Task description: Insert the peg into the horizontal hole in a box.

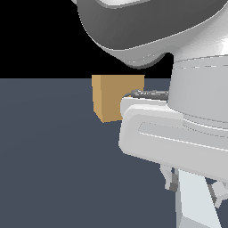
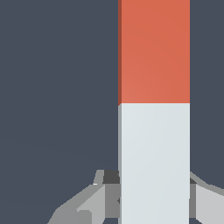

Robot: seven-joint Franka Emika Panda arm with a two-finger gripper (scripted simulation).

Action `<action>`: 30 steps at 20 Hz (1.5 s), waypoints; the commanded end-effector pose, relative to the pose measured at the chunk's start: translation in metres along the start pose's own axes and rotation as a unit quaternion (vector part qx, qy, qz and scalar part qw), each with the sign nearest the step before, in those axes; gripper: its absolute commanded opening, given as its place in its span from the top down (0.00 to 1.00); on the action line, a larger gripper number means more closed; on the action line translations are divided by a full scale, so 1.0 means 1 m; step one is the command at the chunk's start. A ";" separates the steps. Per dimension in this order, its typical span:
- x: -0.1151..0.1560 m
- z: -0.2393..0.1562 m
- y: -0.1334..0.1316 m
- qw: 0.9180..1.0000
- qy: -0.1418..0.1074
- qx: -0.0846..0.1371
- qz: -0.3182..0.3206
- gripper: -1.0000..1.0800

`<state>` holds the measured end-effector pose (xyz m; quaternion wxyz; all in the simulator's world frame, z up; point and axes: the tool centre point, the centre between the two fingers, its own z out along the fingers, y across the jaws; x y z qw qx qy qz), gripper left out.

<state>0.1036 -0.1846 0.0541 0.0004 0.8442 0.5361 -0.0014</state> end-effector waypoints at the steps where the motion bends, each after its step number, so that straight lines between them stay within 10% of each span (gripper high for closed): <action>1: 0.029 -0.008 0.003 0.999 0.000 -0.001 -0.043 1.00; 20: 0.203 -0.045 -0.042 0.951 0.001 -0.001 -0.308 1.00; 30: 0.248 -0.056 -0.077 0.923 0.001 -0.001 -0.386 1.00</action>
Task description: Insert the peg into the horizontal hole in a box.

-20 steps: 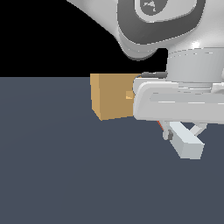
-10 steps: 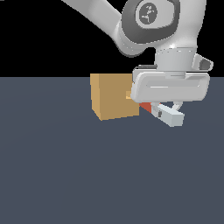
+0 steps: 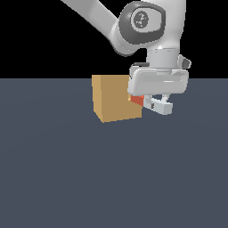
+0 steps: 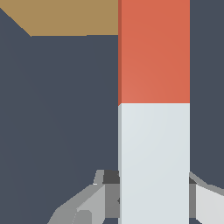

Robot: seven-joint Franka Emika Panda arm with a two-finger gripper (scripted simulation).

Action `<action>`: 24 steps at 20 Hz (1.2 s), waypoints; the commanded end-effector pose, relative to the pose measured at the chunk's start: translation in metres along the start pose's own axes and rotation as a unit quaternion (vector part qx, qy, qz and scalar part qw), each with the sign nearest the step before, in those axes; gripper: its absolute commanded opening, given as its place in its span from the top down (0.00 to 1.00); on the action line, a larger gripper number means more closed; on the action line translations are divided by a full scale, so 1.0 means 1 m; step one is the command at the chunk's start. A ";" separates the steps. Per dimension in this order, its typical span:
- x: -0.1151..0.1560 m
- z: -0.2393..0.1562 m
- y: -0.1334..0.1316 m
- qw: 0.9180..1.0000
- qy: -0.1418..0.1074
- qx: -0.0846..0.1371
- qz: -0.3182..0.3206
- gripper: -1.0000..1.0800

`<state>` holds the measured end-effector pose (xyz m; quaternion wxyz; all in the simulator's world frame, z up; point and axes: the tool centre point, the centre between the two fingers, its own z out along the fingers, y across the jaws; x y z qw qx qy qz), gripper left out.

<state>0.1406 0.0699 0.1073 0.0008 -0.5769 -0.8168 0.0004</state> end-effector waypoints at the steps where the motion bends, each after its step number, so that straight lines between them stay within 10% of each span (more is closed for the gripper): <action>1: 0.004 -0.002 0.000 1.000 -0.001 -0.001 -0.007 1.00; 24: 0.046 -0.003 -0.003 1.000 -0.001 -0.001 -0.008 1.00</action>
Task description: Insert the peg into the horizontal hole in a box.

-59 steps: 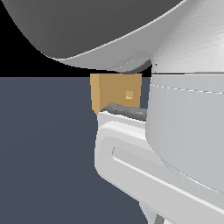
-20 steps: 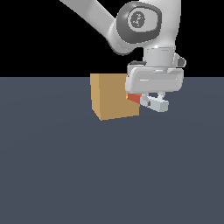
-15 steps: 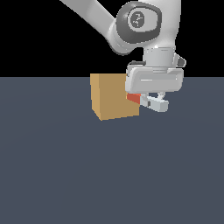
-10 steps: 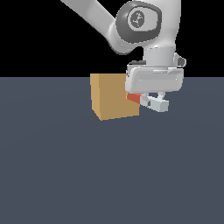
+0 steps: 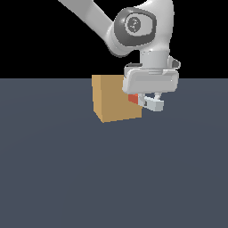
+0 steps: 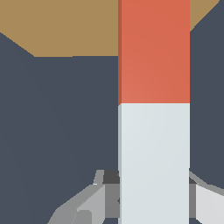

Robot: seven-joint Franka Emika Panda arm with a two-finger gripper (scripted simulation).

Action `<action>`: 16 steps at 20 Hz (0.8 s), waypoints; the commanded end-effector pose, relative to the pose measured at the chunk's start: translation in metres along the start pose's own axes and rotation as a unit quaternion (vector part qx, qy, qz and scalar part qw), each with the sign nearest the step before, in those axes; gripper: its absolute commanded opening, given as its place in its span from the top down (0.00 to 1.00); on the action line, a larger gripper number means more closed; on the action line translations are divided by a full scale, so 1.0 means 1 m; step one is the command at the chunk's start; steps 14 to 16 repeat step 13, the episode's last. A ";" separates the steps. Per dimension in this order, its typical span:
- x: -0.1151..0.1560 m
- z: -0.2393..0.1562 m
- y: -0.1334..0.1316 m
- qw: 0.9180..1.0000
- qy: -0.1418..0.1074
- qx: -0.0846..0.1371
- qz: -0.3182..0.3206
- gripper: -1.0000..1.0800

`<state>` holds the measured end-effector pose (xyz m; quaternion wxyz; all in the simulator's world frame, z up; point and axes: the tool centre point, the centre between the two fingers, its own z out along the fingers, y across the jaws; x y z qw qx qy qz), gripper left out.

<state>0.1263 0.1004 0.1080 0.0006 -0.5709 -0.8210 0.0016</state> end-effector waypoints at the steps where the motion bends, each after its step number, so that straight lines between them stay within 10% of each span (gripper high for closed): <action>1: 0.021 -0.002 0.001 1.000 0.000 -0.002 -0.001 1.00; 16: 0.082 -0.003 0.001 1.000 0.000 -0.002 -0.001 1.00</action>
